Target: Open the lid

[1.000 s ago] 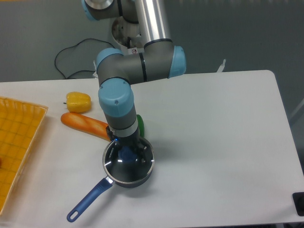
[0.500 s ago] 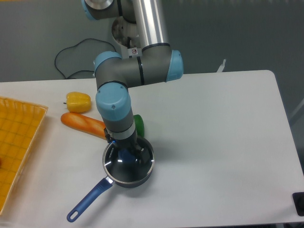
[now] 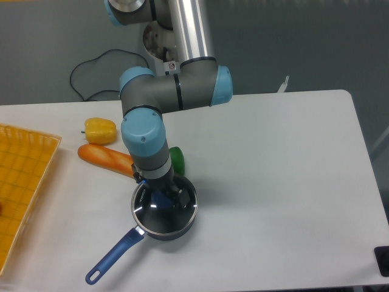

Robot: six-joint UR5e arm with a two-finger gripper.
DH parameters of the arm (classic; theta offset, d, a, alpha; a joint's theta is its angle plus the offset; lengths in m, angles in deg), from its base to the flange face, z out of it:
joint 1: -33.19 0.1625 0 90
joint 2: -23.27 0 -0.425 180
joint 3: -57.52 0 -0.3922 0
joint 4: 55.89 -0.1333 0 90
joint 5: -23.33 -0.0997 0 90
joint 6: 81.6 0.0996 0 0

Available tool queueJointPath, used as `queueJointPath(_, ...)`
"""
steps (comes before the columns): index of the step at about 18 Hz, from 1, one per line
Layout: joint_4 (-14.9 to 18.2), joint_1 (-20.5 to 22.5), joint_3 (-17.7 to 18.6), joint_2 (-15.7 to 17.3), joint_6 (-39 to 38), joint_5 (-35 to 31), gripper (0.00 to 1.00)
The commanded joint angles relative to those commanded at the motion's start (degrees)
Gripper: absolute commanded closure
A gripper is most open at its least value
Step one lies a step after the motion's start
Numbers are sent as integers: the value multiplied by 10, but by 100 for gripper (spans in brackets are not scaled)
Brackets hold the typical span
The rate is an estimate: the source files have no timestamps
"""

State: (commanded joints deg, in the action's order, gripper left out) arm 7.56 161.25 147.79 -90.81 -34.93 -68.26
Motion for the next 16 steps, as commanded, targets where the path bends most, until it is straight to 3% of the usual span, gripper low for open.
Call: queueJointPath(16,-3,-6,-4,-6,-18,1,0)
